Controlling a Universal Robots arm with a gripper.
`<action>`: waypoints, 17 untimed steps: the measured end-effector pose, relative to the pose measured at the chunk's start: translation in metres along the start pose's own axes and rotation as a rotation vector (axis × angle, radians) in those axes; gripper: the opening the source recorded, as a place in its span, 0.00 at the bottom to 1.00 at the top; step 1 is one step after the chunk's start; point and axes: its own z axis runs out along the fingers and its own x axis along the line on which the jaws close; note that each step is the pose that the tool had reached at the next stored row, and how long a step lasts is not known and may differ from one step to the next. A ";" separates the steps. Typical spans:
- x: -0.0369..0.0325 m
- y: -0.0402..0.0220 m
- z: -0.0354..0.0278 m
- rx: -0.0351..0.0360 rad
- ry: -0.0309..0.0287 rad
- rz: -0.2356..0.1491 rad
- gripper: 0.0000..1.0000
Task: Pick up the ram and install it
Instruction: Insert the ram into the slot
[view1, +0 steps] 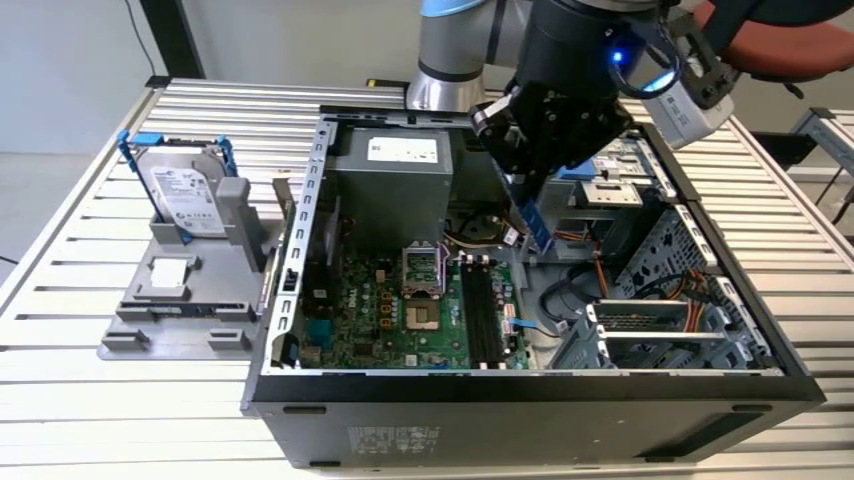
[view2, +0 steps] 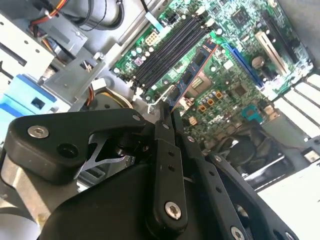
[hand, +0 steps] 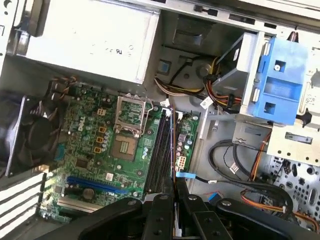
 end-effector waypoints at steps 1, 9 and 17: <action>0.0000 0.0000 0.0003 0.0000 -0.0008 0.018 0.00; 0.0002 -0.0001 0.0020 0.0040 -0.0076 0.073 0.00; 0.0008 -0.0002 0.0084 0.0189 -0.0355 0.096 0.00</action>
